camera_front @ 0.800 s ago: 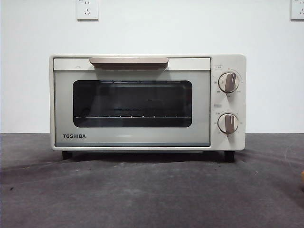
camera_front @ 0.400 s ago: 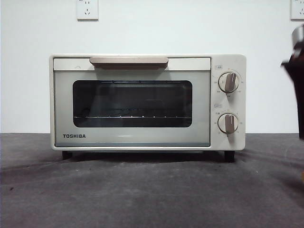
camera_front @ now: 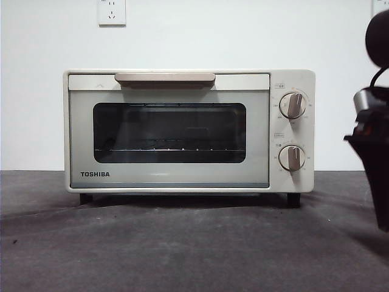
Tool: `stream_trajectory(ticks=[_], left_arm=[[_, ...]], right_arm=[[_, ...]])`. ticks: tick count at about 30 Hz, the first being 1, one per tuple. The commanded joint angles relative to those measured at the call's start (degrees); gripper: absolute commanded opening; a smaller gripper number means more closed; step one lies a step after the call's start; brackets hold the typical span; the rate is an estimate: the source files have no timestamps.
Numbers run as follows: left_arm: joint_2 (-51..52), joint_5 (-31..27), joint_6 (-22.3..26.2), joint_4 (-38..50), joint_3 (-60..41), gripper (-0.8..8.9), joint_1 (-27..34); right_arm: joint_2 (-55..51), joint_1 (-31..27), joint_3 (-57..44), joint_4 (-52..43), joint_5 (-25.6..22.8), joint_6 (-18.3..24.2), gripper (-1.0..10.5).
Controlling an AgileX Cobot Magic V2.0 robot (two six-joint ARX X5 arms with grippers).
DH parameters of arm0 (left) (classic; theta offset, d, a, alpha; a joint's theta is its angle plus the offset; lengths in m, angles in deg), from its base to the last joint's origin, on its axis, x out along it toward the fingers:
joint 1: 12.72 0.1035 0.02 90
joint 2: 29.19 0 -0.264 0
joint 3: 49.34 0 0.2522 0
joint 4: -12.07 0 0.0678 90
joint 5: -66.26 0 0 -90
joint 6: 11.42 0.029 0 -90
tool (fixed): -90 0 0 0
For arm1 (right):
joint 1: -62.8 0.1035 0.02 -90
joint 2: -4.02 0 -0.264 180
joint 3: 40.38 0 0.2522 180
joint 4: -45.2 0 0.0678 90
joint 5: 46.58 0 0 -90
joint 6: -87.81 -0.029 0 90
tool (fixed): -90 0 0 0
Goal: The left arm flap open the oven, the right arm pick bread and place it into oven, the left arm flap close the oven
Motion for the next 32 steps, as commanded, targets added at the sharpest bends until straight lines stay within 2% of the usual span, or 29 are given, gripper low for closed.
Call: stream_trajectory(ticks=[1,4,9,14,23,25,32], left_arm=[[-0.3,0.3,-0.2,0.6,1.3,5.63,-0.3],[-0.3,0.3,-0.2,0.6,1.3,5.62,-0.3],[-0.3,0.0,-0.6,0.6,1.3,5.59,-0.3],[-0.4,0.0,-0.9,0.5,1.4,5.36,-0.3],[-8.3,0.0,1.1,-1.3,5.5,1.60,-1.2],[-11.3,0.0,2.5,-1.3,6.9,0.30,-1.7],[-23.7,-2.1,7.4,-1.1,13.9,0.09,-4.3]], right_arm=[[1.8,0.3,0.2,-1.2,-0.2,0.3,4.1],[2.6,0.3,0.2,-1.8,0.2,1.1,2.8],[3.0,0.2,0.2,-2.1,0.2,2.0,1.6],[1.0,0.2,1.0,-0.4,0.3,2.0,1.1],[-14.1,0.2,3.8,7.4,7.5,3.1,1.1],[-18.3,0.2,3.9,7.7,8.9,3.1,1.1],[-33.8,0.2,4.4,7.8,15.7,2.8,1.1]])
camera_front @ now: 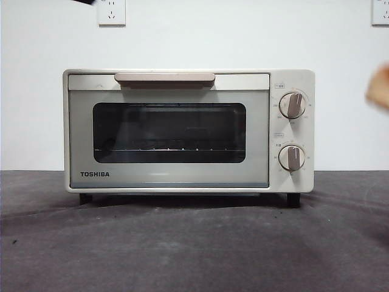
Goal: The left arm flap open the oven, the right arm pick bread and place it into oven, the left arm flap close the oven
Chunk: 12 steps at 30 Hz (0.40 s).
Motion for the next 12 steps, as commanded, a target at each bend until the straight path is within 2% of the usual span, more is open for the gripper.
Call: stream_trajectory(ticks=[1,12], left_arm=[[-5.4,-1.3,4.5,0.6,4.5,0.09,-1.2],[-21.0,-11.1,15.1,0.7,15.3,0.09,-7.0]], right_arm=[[-5.0,0.2,1.0,-0.2,2.3,0.3,1.1],[-17.9,0.2,1.0,-1.2,2.6,-2.9,1.1]])
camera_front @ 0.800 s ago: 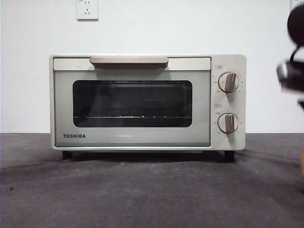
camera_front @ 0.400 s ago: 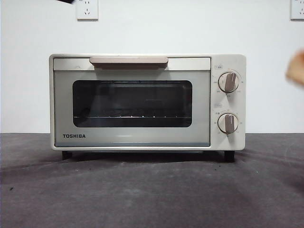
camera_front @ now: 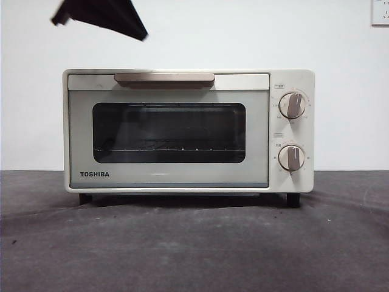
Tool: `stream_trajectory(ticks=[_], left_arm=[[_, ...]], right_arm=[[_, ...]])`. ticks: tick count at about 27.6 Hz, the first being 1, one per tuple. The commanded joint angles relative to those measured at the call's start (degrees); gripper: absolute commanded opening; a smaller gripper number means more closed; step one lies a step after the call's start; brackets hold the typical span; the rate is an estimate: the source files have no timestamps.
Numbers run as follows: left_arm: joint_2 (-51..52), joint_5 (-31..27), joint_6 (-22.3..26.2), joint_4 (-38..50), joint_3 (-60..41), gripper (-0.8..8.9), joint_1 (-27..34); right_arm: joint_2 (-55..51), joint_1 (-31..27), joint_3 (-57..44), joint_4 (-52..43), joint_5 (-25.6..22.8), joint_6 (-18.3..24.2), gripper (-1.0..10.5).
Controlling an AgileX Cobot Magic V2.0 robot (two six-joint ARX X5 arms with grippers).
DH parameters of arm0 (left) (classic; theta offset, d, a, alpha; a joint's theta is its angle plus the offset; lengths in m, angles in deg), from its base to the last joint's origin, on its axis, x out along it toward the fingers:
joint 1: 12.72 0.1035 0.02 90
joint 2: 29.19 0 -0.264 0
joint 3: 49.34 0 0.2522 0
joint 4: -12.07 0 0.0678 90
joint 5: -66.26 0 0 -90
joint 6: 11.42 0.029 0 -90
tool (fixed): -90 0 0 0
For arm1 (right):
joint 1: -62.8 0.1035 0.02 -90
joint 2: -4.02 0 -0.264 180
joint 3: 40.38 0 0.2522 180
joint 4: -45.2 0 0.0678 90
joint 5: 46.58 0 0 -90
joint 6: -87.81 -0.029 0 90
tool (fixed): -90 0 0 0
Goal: The left arm flap open the oven, the right arm pick bread and place it into oven, the left arm flap close the oven
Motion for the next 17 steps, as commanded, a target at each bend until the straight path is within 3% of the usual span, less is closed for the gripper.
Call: stream_trajectory(ticks=[1,10,17], left_arm=[[-3.0,-2.2,5.0,0.5,2.3,0.09,-1.4],[-7.9,-7.3,7.0,1.7,3.0,0.09,-2.7],[-8.3,-7.3,6.9,-0.7,3.0,0.08,-3.3]], right_arm=[[-1.1,0.2,1.0,-1.1,0.2,-2.1,1.1],[-2.1,0.2,1.0,-1.3,2.0,-3.0,1.1],[-2.1,0.2,1.0,-1.4,2.0,-3.0,1.1]])
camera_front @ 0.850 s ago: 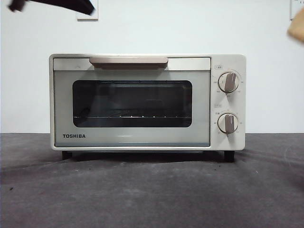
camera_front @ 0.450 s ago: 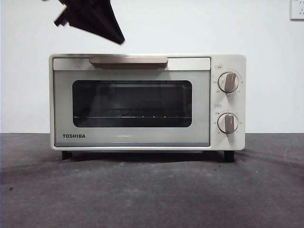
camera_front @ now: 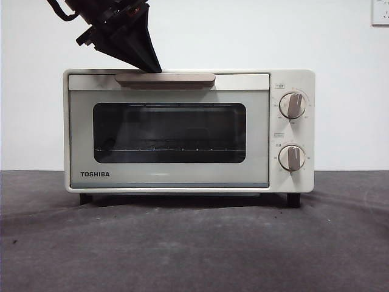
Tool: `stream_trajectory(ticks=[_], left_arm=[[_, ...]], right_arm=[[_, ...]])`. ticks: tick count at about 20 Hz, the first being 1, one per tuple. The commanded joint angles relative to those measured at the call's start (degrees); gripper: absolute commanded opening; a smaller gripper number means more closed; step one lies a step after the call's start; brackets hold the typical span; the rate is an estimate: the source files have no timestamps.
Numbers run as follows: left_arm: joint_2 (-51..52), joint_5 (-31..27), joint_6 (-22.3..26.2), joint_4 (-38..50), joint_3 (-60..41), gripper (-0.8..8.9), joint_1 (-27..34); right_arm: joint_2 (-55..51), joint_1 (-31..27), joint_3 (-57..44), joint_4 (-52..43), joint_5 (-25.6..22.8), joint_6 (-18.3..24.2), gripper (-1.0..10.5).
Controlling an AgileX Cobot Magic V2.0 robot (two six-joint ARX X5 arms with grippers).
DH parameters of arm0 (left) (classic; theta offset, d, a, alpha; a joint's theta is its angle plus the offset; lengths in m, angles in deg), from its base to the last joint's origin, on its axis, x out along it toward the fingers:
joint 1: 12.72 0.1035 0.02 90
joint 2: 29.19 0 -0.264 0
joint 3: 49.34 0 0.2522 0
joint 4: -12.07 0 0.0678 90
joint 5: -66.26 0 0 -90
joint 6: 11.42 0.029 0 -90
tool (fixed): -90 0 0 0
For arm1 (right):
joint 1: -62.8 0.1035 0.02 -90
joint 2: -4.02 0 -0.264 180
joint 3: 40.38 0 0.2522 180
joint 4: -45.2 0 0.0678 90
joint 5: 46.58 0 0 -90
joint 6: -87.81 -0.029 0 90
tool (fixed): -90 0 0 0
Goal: The left arm flap open the oven, the right arm pick bread and place it into oven, the left arm flap close the oven
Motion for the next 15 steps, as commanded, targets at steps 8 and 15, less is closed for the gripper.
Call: stream_trajectory(ticks=[8,15], left_arm=[[-1.4,-0.2,1.7,-7.8,0.9,0.08,-3.8],[-1.4,-0.9,2.0,-12.0,0.8,0.09,-5.3]], right_arm=[[0.1,0.2,1.0,-1.7,0.1,-0.6,1.1],[0.1,0.2,1.0,-1.7,0.1,-0.6,1.1]])
